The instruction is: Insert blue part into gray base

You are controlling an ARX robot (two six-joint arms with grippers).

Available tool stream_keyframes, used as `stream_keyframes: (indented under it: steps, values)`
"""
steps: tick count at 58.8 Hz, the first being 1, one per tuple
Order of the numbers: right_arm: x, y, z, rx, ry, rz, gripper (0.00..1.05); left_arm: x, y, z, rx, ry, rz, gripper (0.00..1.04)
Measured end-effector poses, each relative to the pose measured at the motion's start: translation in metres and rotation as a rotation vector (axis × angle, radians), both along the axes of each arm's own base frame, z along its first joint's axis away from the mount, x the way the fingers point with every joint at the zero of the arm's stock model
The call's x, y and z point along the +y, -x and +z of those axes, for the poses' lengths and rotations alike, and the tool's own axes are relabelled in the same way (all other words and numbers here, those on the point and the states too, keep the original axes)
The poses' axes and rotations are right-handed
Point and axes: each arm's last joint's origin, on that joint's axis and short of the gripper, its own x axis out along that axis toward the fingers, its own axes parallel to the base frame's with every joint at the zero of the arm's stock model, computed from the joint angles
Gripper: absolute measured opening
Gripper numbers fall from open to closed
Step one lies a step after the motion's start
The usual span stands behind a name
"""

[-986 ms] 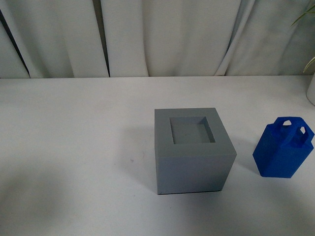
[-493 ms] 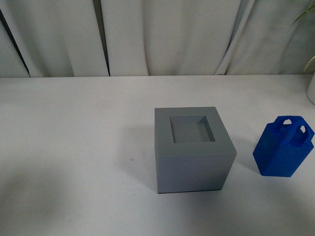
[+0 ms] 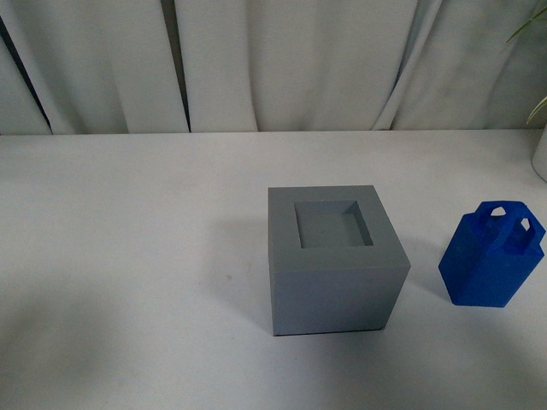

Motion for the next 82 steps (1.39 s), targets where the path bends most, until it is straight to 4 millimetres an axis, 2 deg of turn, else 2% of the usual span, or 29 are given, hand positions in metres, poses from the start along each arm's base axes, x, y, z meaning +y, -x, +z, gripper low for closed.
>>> stream_keyframes:
  steps: [5,14,20,30,35,54,59,72,82]
  values:
    - [0.002,-0.01,0.013,0.012,-0.005,0.061,0.97,0.0,0.0,0.0,0.0,0.0,0.0,0.99]
    - [0.006,-0.041,0.05,0.039,0.016,0.243,0.97,0.0,0.0,0.0,0.0,0.0,0.0,0.99]
    - [0.007,-0.077,0.069,0.141,0.074,0.375,0.97,0.0,0.0,0.0,0.0,0.0,0.0,0.99]
    - [0.011,-0.133,0.086,0.342,0.228,0.618,0.97,0.0,0.0,0.0,0.0,0.0,0.0,0.99]
    - [0.014,-0.152,0.087,0.45,0.343,0.729,0.97,0.0,0.0,0.0,0.0,0.0,0.0,0.99]
    - [0.02,-0.19,0.091,0.674,0.694,0.982,0.97,0.0,0.0,0.0,0.0,0.0,0.0,0.99]
    - [0.024,-0.209,0.087,0.735,0.804,1.025,0.97,0.0,0.0,0.0,0.0,0.0,0.0,0.99]
    - [0.041,-0.239,0.072,0.859,0.928,1.096,0.97,0.0,0.0,0.0,0.0,0.0,0.0,0.99]
    - [0.053,-0.244,0.065,0.881,0.99,1.123,0.97,0.0,0.0,0.0,0.0,0.0,0.0,0.99]
